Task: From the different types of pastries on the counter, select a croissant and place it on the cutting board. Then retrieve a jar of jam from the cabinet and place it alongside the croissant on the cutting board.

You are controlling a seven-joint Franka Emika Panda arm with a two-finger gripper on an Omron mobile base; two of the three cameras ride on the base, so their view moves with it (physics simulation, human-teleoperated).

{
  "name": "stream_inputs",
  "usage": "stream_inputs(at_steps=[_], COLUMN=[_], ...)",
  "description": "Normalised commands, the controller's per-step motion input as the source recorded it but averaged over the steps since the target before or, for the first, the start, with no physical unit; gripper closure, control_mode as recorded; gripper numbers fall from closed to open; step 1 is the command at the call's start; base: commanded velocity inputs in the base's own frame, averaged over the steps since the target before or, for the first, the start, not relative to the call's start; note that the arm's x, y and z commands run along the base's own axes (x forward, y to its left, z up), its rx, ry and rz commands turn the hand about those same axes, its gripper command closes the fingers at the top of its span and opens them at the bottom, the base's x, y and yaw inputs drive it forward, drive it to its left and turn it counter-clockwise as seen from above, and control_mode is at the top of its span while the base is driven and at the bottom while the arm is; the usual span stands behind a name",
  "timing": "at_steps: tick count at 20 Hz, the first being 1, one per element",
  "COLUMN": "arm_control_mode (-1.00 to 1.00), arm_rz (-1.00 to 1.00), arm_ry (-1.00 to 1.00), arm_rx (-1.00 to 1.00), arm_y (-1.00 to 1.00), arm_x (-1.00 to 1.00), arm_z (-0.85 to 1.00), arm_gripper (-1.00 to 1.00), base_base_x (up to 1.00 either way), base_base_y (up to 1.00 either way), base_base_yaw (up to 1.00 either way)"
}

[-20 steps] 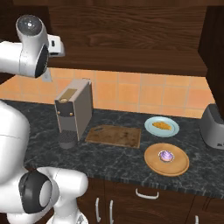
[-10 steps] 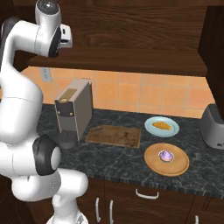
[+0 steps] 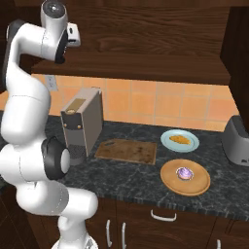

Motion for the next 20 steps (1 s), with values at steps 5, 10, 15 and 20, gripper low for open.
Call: stream_inputs(at_steps=[5,10,15,20], arm_control_mode=[-1.00,-1.00,-1.00,-1.00], arm_rz=[0.05,0.06,0.04,0.09], arm_ry=[-0.11,-0.03,0.01,0.03], arm_rx=[-0.02,0.00,-0.11,-0.16], arm_y=[0.00,0.05,0.00,0.00], arm_x=[0.08,0.08,0.19,0.05], arm_z=[-0.04,-0.03,-0.02,-0.05], arm_gripper=[-1.00,-1.00,-1.00,-1.00], base_base_x=[0.00,0.00,0.00,0.00], base_base_y=[0.00,0.00,0.00,0.00], base_base_yaw=[0.00,0.00,0.00,0.00])
